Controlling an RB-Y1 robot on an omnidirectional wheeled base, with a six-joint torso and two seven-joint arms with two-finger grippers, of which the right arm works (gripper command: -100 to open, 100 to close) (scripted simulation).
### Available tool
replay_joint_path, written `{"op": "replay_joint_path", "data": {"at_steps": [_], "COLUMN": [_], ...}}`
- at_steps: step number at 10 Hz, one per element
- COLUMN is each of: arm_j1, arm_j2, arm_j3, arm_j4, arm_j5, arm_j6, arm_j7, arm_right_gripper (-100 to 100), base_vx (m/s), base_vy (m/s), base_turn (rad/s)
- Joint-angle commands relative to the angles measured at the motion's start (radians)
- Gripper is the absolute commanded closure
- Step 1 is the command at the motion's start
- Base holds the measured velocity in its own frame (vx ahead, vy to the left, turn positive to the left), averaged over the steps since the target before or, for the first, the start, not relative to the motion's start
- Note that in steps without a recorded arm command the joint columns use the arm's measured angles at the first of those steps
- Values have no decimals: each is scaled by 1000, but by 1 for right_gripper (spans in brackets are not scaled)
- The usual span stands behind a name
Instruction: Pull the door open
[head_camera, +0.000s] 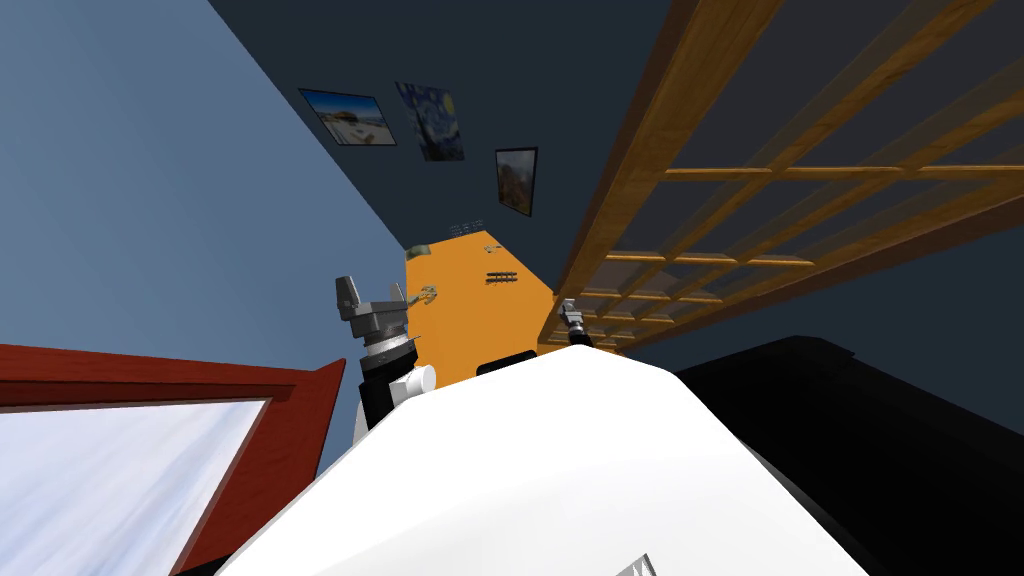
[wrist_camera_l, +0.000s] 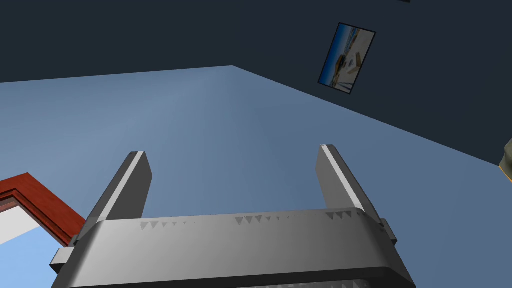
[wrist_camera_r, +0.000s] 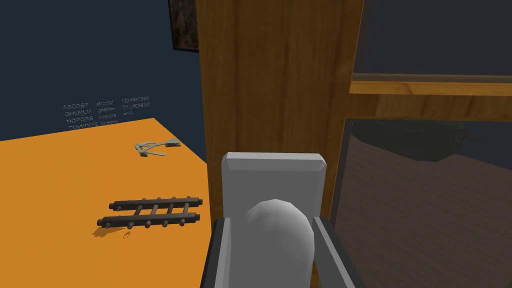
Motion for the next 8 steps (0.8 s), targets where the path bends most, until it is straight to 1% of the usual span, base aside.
{"op": "replay_joint_path", "data": {"at_steps": [1, 3, 4, 5, 8], "arm_j1": [7, 13, 11, 20, 20], "arm_j2": [-10, -18, -16, -24, -24], "arm_j3": [16, 33, 27, 43, 43], "arm_j4": [-6, -12, -11, -11, -11], "arm_j5": [9, 18, 15, 22, 22], "arm_j6": [-6, -10, -6, -14, -14], "arm_j7": [-13, -25, -20, -34, -34], "arm_right_gripper": [100, 100, 100, 100, 100], "base_vx": [-178, -182, -46, 5, -1], "base_vy": [14, 4, -8, 6, -3], "base_turn": [39, 42, 3, 16, -9]}}
